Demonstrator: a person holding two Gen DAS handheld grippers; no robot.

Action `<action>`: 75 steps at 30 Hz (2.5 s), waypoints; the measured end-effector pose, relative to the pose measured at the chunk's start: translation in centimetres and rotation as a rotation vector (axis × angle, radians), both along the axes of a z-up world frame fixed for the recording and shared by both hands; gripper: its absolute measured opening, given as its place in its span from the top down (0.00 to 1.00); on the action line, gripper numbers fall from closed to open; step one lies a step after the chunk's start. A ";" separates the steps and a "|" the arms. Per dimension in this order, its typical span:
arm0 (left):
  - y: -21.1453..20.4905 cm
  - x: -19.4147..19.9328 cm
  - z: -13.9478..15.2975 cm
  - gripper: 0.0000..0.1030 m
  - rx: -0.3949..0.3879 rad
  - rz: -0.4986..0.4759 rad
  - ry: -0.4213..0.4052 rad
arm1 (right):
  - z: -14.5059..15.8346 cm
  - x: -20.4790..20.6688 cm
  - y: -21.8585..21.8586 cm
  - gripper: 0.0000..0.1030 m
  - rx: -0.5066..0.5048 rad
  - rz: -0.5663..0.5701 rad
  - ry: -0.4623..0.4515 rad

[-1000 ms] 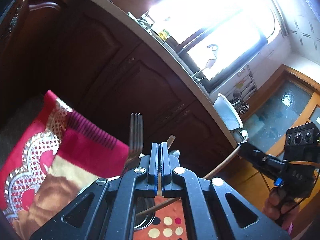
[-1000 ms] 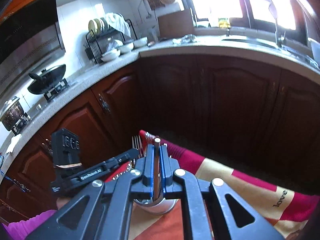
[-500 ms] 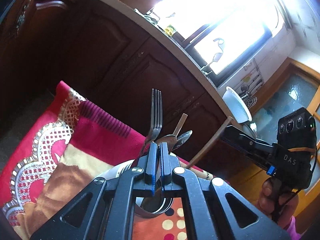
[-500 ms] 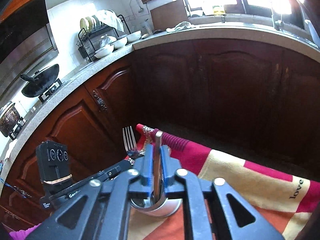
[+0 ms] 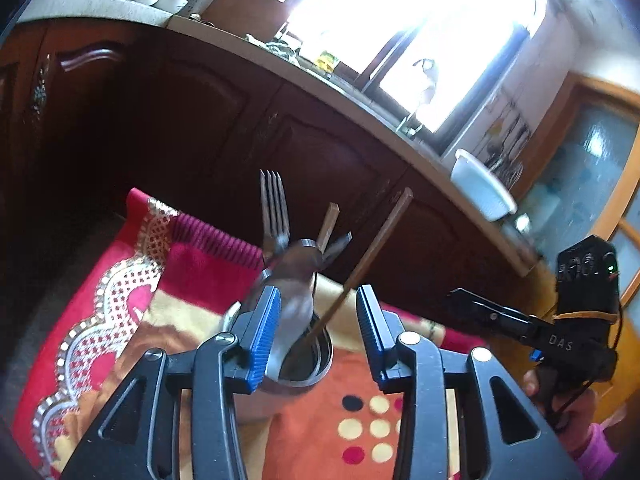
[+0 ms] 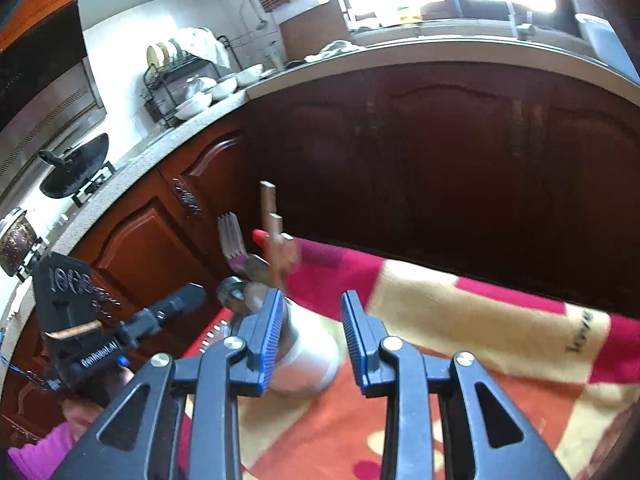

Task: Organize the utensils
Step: 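Open both tools to release the fork and chopstick into the canister, then move both tools back over the last two chopsticks, then grasp the white chopstick with the left tool while the right tool grasps the wooden chopstick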

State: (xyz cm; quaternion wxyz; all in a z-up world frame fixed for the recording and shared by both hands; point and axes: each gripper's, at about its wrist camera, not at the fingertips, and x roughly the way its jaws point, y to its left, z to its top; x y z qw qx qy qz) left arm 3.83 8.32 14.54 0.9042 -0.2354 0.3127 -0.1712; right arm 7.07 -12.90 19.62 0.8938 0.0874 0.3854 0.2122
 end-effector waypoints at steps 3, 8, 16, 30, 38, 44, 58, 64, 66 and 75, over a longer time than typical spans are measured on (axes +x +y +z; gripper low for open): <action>-2.7 -0.8 -0.4 0.37 0.099 -0.020 0.024 | -1.2 -1.6 -2.5 0.67 -0.028 -0.048 0.021; -7.5 -1.7 -2.0 0.37 0.188 -0.082 0.076 | -3.5 -3.9 -6.1 0.67 -0.052 -0.126 0.070; -14.7 -2.9 -4.0 0.37 0.252 -0.203 0.130 | -7.3 -7.5 -12.1 0.67 -0.084 -0.245 0.152; -21.7 -2.9 -7.0 0.37 0.216 -0.372 0.233 | -13.5 -10.5 -21.0 0.70 -0.116 -0.375 0.296; -22.7 -2.9 -8.7 0.37 0.229 -0.418 0.287 | -16.6 -5.9 -20.0 0.80 -0.119 -0.360 0.344; -23.7 -2.5 -9.6 0.37 0.232 -0.463 0.322 | -18.1 -3.1 -19.7 0.93 -0.187 -0.376 0.368; -32.5 0.0 -12.0 0.37 0.303 -0.560 0.403 | -16.6 -8.0 -24.1 0.93 -0.137 -0.408 0.358; -35.0 0.7 -13.0 0.38 0.367 -0.564 0.420 | -17.5 -8.6 -26.3 0.93 -0.054 -0.409 0.382; -35.4 0.9 -13.8 0.45 0.382 -0.562 0.448 | -17.9 -8.7 -26.6 0.93 -0.046 -0.409 0.394; -32.4 1.1 -13.4 0.68 0.265 -0.531 0.430 | -17.1 -9.9 -26.7 0.94 0.033 -0.398 0.338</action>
